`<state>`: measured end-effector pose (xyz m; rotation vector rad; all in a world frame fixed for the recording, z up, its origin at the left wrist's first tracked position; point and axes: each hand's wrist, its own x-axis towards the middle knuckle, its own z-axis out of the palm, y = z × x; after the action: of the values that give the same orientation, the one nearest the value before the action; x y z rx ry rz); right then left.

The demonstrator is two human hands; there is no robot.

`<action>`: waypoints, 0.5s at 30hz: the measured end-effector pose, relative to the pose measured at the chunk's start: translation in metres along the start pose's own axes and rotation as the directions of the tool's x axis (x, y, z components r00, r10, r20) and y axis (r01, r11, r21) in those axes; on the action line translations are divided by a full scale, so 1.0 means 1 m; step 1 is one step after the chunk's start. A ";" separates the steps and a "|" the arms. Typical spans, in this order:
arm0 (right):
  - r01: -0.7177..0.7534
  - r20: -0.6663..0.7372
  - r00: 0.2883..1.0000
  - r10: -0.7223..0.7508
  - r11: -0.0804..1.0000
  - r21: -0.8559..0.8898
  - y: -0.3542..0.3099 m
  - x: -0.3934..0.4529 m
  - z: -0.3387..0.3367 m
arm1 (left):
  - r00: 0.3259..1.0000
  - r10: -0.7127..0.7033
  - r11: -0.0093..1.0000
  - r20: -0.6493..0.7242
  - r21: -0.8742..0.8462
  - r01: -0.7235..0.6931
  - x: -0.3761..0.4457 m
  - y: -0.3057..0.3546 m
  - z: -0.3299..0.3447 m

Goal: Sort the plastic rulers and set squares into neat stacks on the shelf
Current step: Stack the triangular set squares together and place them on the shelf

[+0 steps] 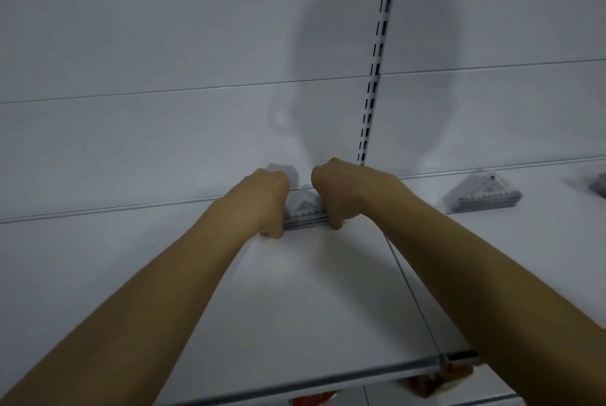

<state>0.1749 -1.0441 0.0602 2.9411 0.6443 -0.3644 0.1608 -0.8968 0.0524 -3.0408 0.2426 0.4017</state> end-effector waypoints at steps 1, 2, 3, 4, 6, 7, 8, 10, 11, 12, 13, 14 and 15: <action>0.004 0.002 1.000 -0.004 1.000 -0.008 0.000 0.001 0.000 | 1.000 -0.005 1.000 0.012 0.002 0.005 0.002 0.000 -0.001; 0.010 0.000 1.000 -0.010 1.000 -0.014 0.000 0.002 0.000 | 1.000 -0.008 1.000 0.025 0.002 0.008 0.003 0.000 -0.001; 0.016 -0.004 1.000 -0.016 1.000 -0.016 0.001 0.002 0.000 | 0.999 -0.009 1.000 0.032 -0.003 0.010 0.004 0.000 -0.001; 0.025 -0.009 1.000 -0.025 1.000 -0.018 0.001 0.002 0.001 | 0.999 -0.007 1.000 0.032 -0.010 0.008 0.004 -0.001 -0.001; 0.038 -0.026 0.999 -0.039 0.999 -0.023 0.001 0.001 0.002 | 1.000 -0.001 1.000 0.023 -0.024 0.002 0.004 -0.002 0.000; 0.039 -0.027 0.999 -0.040 0.999 -0.021 0.002 0.001 0.003 | 1.000 0.002 1.000 0.021 -0.023 -0.001 0.003 -0.002 0.001; 0.043 -0.027 0.999 -0.043 0.999 -0.019 0.003 0.001 0.003 | 1.000 0.005 1.000 0.017 -0.020 -0.005 0.002 -0.001 0.001; 0.051 -0.033 0.998 -0.052 0.999 -0.012 0.004 0.002 0.004 | 1.000 0.022 1.000 -0.007 -0.016 -0.022 0.000 -0.001 0.002; 0.054 -0.037 0.998 -0.054 0.999 -0.004 0.005 0.002 0.004 | 0.999 0.034 0.999 -0.023 -0.017 -0.034 -0.001 -0.001 0.002; 0.059 -0.042 0.997 -0.059 0.998 0.003 0.006 0.002 0.005 | 0.998 0.046 0.999 -0.035 -0.017 -0.046 -0.002 -0.001 0.003; 0.064 -0.044 0.997 -0.063 0.998 0.015 0.006 0.002 0.006 | 0.998 0.053 0.998 -0.041 -0.018 -0.054 -0.003 -0.002 0.004; 0.064 -0.042 0.997 -0.063 0.997 0.030 0.006 0.002 0.006 | 0.997 0.058 0.998 -0.045 -0.021 -0.059 -0.004 -0.002 0.004; 0.060 -0.035 0.998 -0.058 0.997 0.044 0.008 0.002 0.006 | 0.997 0.064 0.998 -0.050 -0.025 -0.066 -0.005 -0.003 0.005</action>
<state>0.1788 -1.0518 0.0542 2.9817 0.7382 -0.3402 0.1553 -0.8922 0.0495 -3.0783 0.3422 0.3373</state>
